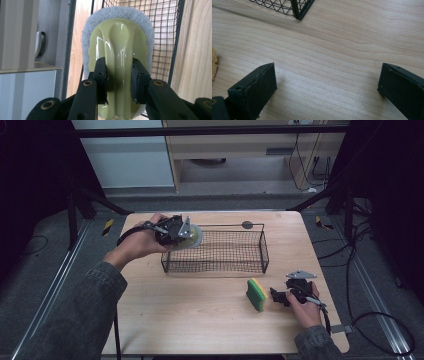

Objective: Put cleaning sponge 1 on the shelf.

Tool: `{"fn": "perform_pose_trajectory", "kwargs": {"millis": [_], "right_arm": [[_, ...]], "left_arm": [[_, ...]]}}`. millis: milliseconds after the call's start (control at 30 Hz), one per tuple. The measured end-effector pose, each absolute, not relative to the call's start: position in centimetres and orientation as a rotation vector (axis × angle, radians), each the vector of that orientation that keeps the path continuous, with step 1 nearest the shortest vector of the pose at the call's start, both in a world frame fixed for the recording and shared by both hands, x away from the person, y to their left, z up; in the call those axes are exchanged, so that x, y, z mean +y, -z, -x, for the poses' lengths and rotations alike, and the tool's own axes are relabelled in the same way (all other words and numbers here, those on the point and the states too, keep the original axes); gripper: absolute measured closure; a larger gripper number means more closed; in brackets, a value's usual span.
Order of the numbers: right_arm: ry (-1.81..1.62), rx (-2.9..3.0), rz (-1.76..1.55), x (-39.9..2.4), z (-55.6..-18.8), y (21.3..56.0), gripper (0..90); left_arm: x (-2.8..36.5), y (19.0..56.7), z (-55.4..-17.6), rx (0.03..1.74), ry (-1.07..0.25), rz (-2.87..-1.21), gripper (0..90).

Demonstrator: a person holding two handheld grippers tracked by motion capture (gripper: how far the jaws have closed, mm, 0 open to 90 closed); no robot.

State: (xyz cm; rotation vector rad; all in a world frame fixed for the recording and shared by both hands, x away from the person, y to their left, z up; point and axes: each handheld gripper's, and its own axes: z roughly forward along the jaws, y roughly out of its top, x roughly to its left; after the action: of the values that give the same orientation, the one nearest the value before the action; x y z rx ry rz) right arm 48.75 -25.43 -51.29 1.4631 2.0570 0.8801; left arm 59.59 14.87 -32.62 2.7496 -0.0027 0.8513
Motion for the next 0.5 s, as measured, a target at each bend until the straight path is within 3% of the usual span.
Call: {"fn": "perform_pose_trajectory", "kwargs": {"millis": [500], "right_arm": [[-0.879, 2.057, -1.463, -25.43, -48.74, 51.29, 1.9]], "left_arm": [[14.13, 33.65, -59.78, -0.036, -0.829, -2.791, 70.3]]}}
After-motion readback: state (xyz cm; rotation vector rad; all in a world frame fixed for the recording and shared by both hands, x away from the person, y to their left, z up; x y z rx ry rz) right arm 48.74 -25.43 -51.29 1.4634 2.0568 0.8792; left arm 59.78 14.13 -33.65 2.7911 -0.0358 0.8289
